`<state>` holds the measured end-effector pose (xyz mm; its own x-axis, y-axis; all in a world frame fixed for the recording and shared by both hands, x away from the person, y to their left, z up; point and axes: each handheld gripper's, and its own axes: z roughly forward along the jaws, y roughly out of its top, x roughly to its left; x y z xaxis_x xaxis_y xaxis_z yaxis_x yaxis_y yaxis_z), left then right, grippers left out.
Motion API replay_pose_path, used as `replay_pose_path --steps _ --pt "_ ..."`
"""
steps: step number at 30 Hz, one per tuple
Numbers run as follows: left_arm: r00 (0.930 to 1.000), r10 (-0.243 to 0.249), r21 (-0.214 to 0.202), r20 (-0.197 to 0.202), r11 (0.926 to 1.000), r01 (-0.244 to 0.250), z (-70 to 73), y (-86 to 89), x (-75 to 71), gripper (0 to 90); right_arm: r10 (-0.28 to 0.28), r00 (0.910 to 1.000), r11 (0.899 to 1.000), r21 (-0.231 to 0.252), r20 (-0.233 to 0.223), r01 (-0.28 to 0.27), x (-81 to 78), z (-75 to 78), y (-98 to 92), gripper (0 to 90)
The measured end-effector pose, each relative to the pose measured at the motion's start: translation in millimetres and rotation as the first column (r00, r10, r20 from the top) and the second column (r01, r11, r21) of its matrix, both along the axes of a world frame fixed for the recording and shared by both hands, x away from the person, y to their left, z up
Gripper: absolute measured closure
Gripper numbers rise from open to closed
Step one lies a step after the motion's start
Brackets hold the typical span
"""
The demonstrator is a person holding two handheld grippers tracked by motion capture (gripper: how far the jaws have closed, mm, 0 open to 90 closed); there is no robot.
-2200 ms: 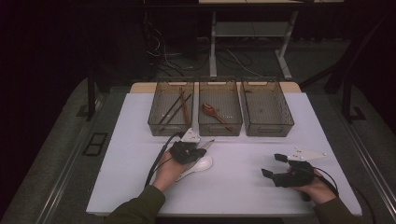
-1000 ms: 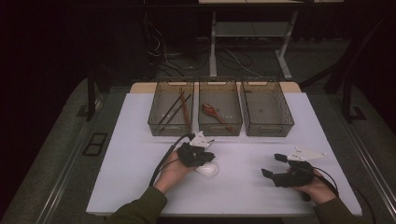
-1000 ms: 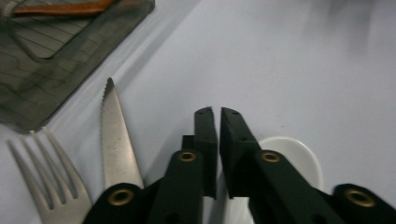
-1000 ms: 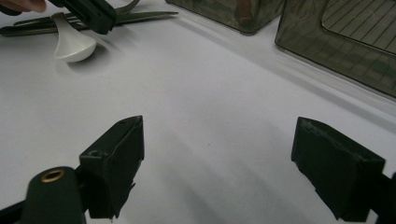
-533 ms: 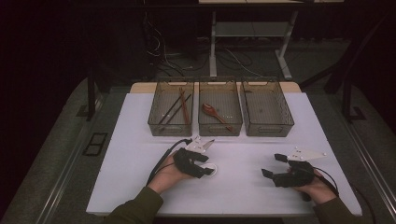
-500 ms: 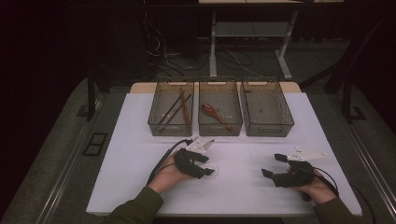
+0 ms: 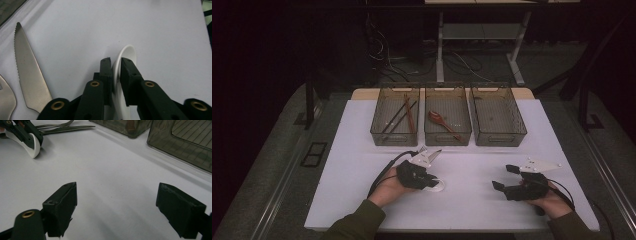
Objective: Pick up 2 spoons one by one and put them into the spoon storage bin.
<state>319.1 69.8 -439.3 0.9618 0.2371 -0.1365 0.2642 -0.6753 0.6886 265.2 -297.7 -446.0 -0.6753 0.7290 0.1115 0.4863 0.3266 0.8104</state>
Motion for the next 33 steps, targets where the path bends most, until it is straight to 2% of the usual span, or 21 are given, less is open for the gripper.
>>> replay_pose_path --steps 4,6,8,14,22,25,29,30,33 --pt "1.0 0.003 0.001 -0.007 1.0 -0.003 0.6 -0.1 0.2 82.2 0.0 1.0 1.0 0.0 0.0 0.0 0.0 0.0 0.0 16.7" --pt "1.0 0.008 0.003 0.006 1.0 -0.008 1.9 -1.1 1.1 82.3 0.0 1.0 1.0 0.0 0.0 0.0 0.0 0.0 0.0 16.7" --pt "0.9997 0.025 -0.012 0.006 0.9996 -0.025 5.2 -2.3 2.9 82.4 -0.001 1.0 1.0 0.0 0.0 0.001 0.0 0.0 0.0 16.7" --pt "0.9977 0.057 -0.023 0.038 0.9982 -0.056 19.7 -11.0 18.1 82.4 -0.003 1.0 1.0 0.001 0.001 0.003 0.1 -0.4 0.7 16.7" --pt "0.9931 0.089 -0.064 0.076 0.9943 -0.085 51.3 -25.0 53.3 82.5 -0.007 0.9999 1.0 0.008 -0.01 0.007 -0.3 -0.2 0.2 16.7" --pt "0.9898 0.102 -0.08 0.099 0.9924 -0.094 67.0 -31.0 67.7 82.4 -0.004 1.0 1.0 0.007 0.003 0.004 0.4 -0.4 -0.3 16.7" --pt "0.9837 0.123 -0.092 0.131 0.9895 -0.111 86.9 -39.7 88.9 82.5 -0.003 1.0 1.0 0.01 0.002 0.003 0.1 -0.2 -0.1 16.6" --pt "0.9817 0.136 -0.103 0.133 0.9871 -0.122 90.4 -42.4 93.9 82.4 -0.004 1.0 1.0 0.01 0.002 0.004 0.0 -0.1 -0.1 16.7" --pt "0.9748 0.161 -0.1 0.154 0.984 -0.147 97.4 -49.0 110.5 82.4 -0.003 1.0 1.0 0.012 0.002 0.003 -0.1 0.0 -0.1 16.7"
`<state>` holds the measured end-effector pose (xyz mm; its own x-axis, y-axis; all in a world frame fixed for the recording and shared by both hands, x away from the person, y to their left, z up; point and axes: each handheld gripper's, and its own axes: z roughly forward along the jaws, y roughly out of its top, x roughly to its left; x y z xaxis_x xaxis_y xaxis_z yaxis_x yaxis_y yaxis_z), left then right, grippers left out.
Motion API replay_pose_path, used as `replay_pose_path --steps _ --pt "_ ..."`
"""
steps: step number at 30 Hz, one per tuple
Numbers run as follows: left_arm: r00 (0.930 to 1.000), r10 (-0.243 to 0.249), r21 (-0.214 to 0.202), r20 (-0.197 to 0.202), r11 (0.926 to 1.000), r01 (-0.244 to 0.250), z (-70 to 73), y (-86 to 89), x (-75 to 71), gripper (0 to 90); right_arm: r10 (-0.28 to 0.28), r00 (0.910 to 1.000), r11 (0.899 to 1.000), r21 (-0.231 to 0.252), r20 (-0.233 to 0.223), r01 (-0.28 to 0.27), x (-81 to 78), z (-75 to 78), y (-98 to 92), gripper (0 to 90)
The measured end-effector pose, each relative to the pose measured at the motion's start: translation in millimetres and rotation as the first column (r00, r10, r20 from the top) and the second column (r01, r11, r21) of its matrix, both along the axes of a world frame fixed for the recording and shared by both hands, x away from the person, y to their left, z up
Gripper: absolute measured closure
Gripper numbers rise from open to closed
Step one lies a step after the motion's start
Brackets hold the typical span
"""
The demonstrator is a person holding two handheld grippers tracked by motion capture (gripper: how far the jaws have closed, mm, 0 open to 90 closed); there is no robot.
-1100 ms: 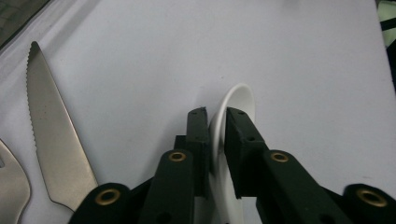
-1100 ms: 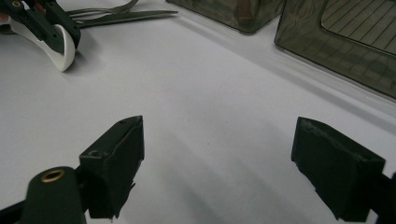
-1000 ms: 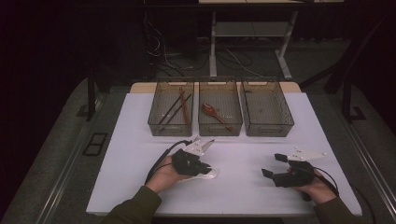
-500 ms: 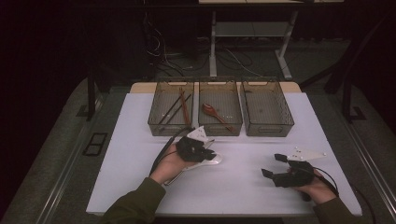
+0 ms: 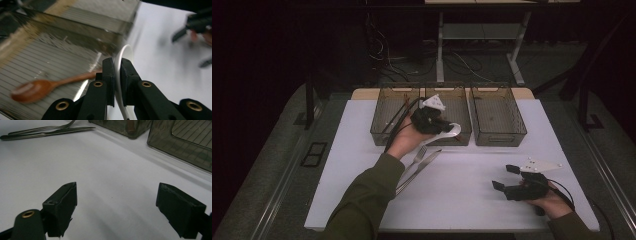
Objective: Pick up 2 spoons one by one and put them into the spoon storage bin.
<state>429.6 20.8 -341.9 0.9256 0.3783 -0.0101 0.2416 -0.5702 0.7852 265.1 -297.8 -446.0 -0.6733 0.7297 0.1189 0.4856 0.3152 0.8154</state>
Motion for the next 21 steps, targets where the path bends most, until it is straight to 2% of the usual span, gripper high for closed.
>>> replay_pose_path --steps 6,8,12,16,19,21 --pt "0.9986 0.05 0.026 0.017 0.9984 -0.05 -5.6 -9.2 31.1 82.4 0.0 1.0 1.0 0.006 -0.002 0.0 -0.3 0.4 -0.3 16.7" --pt "0.9977 0.068 0.016 0.005 0.9976 -0.068 -10.5 -11.8 39.5 82.4 0.001 1.0 1.0 0.004 -0.001 -0.001 -0.2 0.2 -0.5 16.7" --pt "0.996 0.088 0.026 -0.014 0.9958 -0.088 -21.0 -17.0 52.9 82.4 0.004 1.0 1.0 0.003 0.002 -0.004 -0.2 0.0 -0.5 16.7" --pt "0.9915 0.126 0.024 -0.032 0.9919 -0.125 -31.7 -23.9 60.8 82.3 0.003 1.0 1.0 0.003 0.001 -0.003 -0.1 -0.3 -0.6 16.7" --pt "0.9911 0.131 0.046 -0.025 0.9905 -0.129 -35.3 -25.6 63.2 81.8 0.005 1.0 1.0 0.006 0.0 -0.005 -0.4 0.0 -1.0 16.7" --pt "0.9904 0.135 0.044 -0.028 0.9901 -0.134 -36.3 -25.7 63.4 77.2 0.005 1.0 1.0 0.005 0.0 -0.005 -0.6 0.0 -1.2 16.7"
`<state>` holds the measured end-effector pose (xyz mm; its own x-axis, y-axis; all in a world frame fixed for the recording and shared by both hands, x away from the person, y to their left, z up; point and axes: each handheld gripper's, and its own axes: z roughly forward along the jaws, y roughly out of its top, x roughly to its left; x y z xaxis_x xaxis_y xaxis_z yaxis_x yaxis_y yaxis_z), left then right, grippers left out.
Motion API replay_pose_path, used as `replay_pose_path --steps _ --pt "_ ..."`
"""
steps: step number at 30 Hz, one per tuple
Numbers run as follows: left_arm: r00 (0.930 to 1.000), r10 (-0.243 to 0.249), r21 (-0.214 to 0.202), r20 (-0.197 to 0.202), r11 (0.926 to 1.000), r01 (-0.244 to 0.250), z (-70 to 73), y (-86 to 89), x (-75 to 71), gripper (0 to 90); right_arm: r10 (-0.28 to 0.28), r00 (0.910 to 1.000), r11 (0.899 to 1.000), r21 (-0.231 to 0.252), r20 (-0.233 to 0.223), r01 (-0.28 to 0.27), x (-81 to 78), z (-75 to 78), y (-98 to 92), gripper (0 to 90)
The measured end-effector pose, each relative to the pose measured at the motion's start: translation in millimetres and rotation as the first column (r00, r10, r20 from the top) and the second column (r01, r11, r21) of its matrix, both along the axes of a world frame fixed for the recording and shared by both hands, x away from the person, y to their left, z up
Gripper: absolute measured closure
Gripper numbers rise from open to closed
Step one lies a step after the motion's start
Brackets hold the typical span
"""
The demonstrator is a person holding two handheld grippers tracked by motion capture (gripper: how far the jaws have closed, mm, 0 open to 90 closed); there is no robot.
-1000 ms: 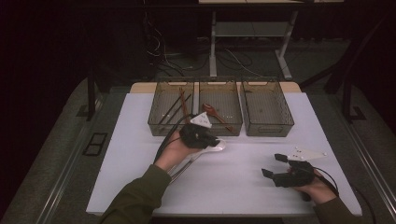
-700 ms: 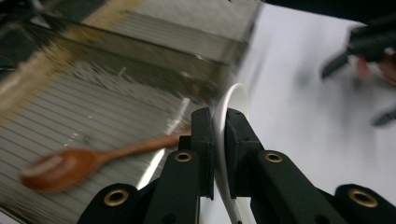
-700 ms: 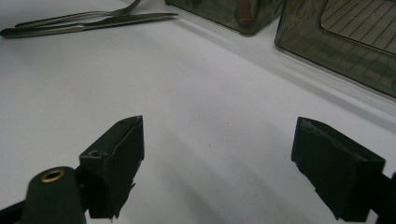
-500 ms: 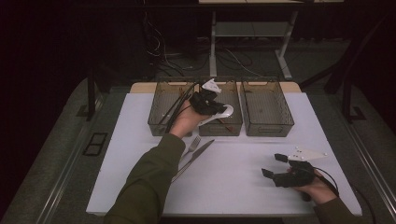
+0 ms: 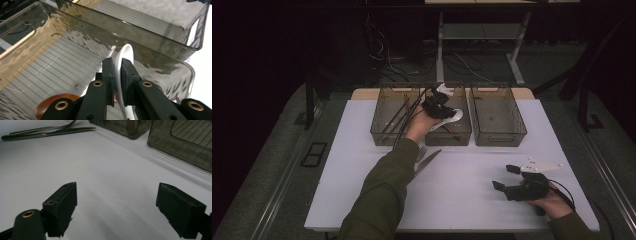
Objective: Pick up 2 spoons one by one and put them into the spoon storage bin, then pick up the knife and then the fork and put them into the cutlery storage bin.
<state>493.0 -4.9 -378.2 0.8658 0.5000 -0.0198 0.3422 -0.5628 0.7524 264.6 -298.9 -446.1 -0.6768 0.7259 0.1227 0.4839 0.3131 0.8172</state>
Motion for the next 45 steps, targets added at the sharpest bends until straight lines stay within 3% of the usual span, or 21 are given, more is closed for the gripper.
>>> replay_pose_path --steps 8,18,26,28,30,32,34,38,45 --pt "0.9999 0.0 -0.062 -0.014 0.9981 -0.001 6.3 3.7 -11.2 62.0 0.0 1.0 1.0 0.0 0.0 0.0 -0.3 0.0 0.3 16.7" --pt "0.9999 0.016 -0.064 0.006 0.9979 -0.015 17.7 22.0 -40.7 48.2 0.002 1.0 1.0 -0.004 0.0 -0.002 0.2 -0.1 0.9 16.7" --pt "0.999 0.043 -0.049 0.013 0.9979 -0.043 16.9 54.6 -77.1 45.5 0.007 1.0 1.0 -0.01 0.005 -0.006 0.2 0.1 0.5 16.7" --pt "0.9982 0.059 -0.059 0.008 0.9965 -0.058 13.6 63.5 -86.9 45.6 0.004 1.0 1.0 -0.01 0.004 -0.004 0.0 0.5 0.7 16.7" --pt "0.9981 0.061 -0.033 0.007 0.9976 -0.061 10.5 73.8 -95.8 45.6 0.003 1.0 1.0 -0.01 0.005 -0.003 -0.2 0.6 0.7 16.7" --pt "0.9965 0.083 -0.043 0.001 0.9956 -0.083 5.6 81.7 -105.8 46.1 0.003 1.0 1.0 -0.011 0.007 -0.003 -0.3 0.6 0.5 16.7" --pt "0.9945 0.103 -0.017 0.016 0.9945 -0.103 0.5 90.4 -114.9 47.4 0.002 1.0 1.0 -0.01 0.007 -0.001 -0.5 0.9 0.4 16.6" --pt "0.9904 0.137 -0.008 0.017 0.9906 -0.137 -13.5 108.3 -129.6 52.6 0.001 1.0 1.0 -0.011 0.008 -0.001 -0.1 0.8 0.7 16.7" --pt "0.9825 0.181 0.029 -0.041 0.9832 -0.18 -42.5 131.6 -149.6 61.9 -0.002 1.0 1.0 -0.01 0.003 0.002 0.5 0.2 0.4 16.7"
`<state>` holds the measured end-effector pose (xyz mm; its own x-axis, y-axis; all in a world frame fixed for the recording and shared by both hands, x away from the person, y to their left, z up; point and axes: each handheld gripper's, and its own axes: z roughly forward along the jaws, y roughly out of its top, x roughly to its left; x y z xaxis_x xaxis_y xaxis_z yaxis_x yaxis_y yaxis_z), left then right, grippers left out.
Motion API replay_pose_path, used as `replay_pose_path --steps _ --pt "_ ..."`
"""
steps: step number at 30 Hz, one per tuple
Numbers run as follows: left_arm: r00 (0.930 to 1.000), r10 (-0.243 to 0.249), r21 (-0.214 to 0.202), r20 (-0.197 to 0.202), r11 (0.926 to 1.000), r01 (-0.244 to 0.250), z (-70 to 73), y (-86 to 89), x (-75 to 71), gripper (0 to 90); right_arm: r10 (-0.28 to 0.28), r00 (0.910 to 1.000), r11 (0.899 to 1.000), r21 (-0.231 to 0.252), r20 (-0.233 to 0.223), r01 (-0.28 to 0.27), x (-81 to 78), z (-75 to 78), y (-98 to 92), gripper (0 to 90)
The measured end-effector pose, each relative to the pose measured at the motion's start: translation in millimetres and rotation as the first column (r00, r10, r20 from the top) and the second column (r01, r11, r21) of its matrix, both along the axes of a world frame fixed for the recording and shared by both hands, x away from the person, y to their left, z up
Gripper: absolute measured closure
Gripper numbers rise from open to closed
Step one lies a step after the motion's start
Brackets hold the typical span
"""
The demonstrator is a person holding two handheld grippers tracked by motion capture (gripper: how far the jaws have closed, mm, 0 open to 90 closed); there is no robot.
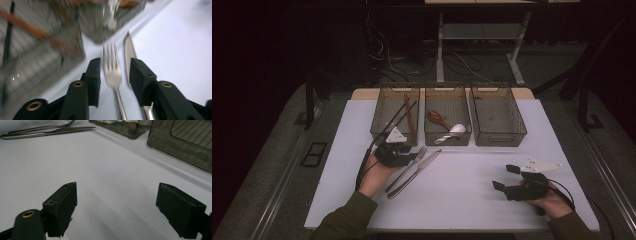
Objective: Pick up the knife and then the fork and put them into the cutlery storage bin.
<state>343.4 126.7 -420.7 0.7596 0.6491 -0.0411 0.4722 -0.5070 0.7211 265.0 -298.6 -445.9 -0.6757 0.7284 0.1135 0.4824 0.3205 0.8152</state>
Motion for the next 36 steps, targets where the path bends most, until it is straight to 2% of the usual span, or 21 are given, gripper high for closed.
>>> replay_pose_path --steps 3,6,11,16,21,23,30,33,36 --pt "0.9992 -0.003 -0.008 -0.041 1.0 0.002 -8.8 5.3 -4.1 68.2 -0.001 1.0 1.0 -0.002 0.002 0.001 -0.2 -0.1 -0.2 16.7" --pt "0.9982 0.005 -0.015 -0.061 0.9999 -0.006 -15.3 6.0 -6.9 72.5 -0.001 1.0 1.0 -0.004 0.003 0.001 -0.4 -0.1 -0.1 16.7" --pt "0.9973 -0.005 0.02 -0.073 0.9998 0.007 -22.8 1.4 -6.8 76.8 0.0 1.0 1.0 -0.003 0.004 0.0 -0.3 0.0 -0.4 16.7" --pt "0.9978 -0.001 0.023 -0.066 0.9997 0.003 -24.5 1.1 -7.1 78.7 -0.001 1.0 1.0 -0.004 0.003 0.001 -0.6 -0.1 -0.3 16.7" --pt "0.9992 0.001 0.046 -0.039 0.9989 0.0 -24.6 -1.6 -10.0 82.0 0.006 1.0 1.0 -0.006 0.0 -0.006 -0.6 -0.1 0.6 16.7" --pt "0.9989 0.011 0.043 -0.047 0.999 -0.009 -24.4 -1.6 -10.1 82.7 0.007 0.9999 1.0 0.002 -0.011 -0.007 -0.1 0.3 0.5 16.7" --pt "0.9992 -0.018 0.05 -0.036 0.9986 0.02 -22.2 -1.1 -9.0 84.8 -0.011 0.999 1.0 0.022 -0.044 0.012 2.4 3.2 0.3 16.7" --pt "0.9995 -0.015 0.027 -0.029 0.9995 0.016 -17.4 0.5 -9.4 84.9 -0.019 0.9968 0.999 0.033 -0.077 0.021 4.3 6.6 0.4 16.7" --pt "0.9991 -0.035 0.015 -0.025 0.9993 0.035 -13.1 2.2 -9.0 84.9 -0.016 0.9952 0.998 0.057 -0.096 0.022 5.6 10.7 -0.2 16.6"
